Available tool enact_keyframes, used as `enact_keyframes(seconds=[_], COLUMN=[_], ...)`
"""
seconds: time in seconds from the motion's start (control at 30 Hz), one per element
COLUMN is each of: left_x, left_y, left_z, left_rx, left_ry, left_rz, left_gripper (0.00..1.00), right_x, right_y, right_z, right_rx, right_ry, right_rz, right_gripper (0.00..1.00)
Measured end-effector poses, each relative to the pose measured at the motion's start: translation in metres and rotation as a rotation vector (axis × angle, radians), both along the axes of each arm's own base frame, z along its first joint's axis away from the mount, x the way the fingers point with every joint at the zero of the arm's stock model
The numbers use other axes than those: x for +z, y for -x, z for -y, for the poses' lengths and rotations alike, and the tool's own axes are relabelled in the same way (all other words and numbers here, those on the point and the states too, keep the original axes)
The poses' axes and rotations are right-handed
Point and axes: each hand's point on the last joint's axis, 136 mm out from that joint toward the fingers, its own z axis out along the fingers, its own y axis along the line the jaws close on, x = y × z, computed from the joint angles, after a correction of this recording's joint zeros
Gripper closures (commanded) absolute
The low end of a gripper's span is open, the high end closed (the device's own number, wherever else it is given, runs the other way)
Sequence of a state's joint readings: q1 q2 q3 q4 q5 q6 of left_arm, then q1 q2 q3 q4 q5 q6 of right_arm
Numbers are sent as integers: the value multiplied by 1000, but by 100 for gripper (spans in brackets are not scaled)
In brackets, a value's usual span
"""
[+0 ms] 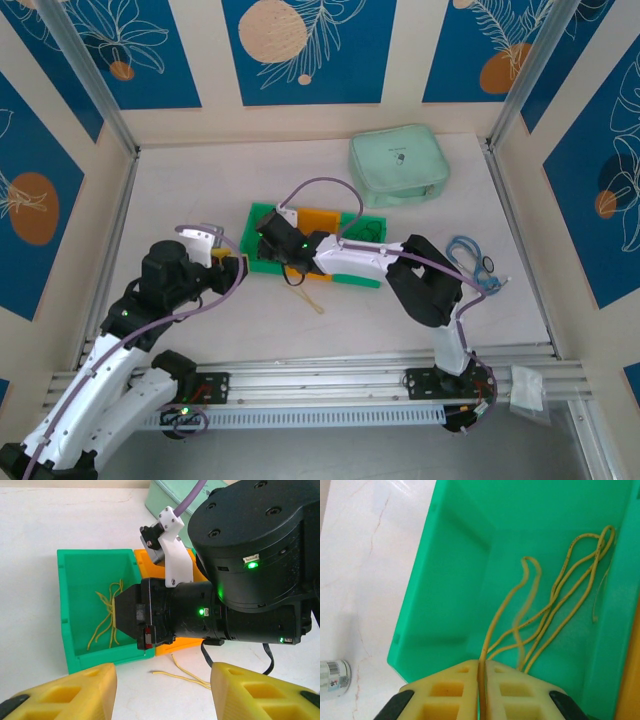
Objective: Untangle the cables
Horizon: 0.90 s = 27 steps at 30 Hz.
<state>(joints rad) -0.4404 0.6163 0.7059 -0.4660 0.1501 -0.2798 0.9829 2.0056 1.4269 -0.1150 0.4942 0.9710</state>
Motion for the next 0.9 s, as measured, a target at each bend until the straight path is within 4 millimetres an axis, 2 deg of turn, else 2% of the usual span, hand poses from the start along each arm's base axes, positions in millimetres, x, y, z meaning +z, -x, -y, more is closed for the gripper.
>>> enact_keyframes(seconds=[0.3, 0.53, 0.63, 0.7, 0.77, 0.9], left_x=[0, -2, -4, -7, -11, -18], left_y=[0, 2, 2, 3, 4, 7], left_z=[1, 1, 3, 5, 8, 14], left_rx=[-3, -10, -20, -30, -47, -83], left_ry=[1, 0, -1, -3, -3, 2], left_rz=[-1, -11, -26, -42, -62, -103], left_gripper=[48, 48, 48, 49, 48, 48], right_x=[-18, -17, -15, -7, 9, 60], right_y=[-1, 4, 13, 19, 25, 38], right_z=[-8, -17, -14, -10, -6, 6], right_rx=[13, 84, 153, 208, 265, 389], right_ry=[-12, -51, -36, -27, -23, -42], right_rz=[-20, -36, -23, -9, 11, 71], right_gripper=[82, 80, 78, 78, 76, 74])
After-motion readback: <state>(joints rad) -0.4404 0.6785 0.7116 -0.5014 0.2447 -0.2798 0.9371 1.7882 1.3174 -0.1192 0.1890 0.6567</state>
